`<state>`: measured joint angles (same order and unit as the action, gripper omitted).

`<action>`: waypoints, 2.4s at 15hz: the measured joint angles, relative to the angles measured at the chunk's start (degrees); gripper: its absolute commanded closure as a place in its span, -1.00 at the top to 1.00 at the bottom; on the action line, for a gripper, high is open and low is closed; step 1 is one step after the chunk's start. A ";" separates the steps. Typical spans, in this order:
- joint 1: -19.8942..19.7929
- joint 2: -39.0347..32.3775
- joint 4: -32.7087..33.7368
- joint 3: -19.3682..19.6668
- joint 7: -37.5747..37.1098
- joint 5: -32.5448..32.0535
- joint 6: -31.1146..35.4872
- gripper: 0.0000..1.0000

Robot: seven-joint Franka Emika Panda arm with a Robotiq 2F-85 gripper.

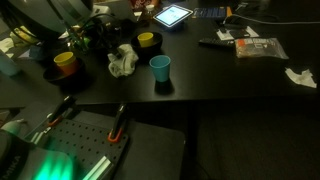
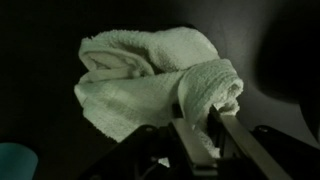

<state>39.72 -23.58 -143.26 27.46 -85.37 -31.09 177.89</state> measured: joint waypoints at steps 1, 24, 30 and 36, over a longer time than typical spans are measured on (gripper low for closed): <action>0.10 0.00 -0.18 -0.01 0.03 0.00 0.07 -1.00; 5.95 13.12 0.43 18.15 -0.40 -11.95 -16.97 -0.94; 6.03 11.22 0.90 20.44 -1.94 -18.93 -16.85 -0.96; 5.08 10.94 -4.08 14.00 5.74 -11.92 -13.99 -0.95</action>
<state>44.80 -12.64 -147.34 41.46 -79.63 -43.01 163.90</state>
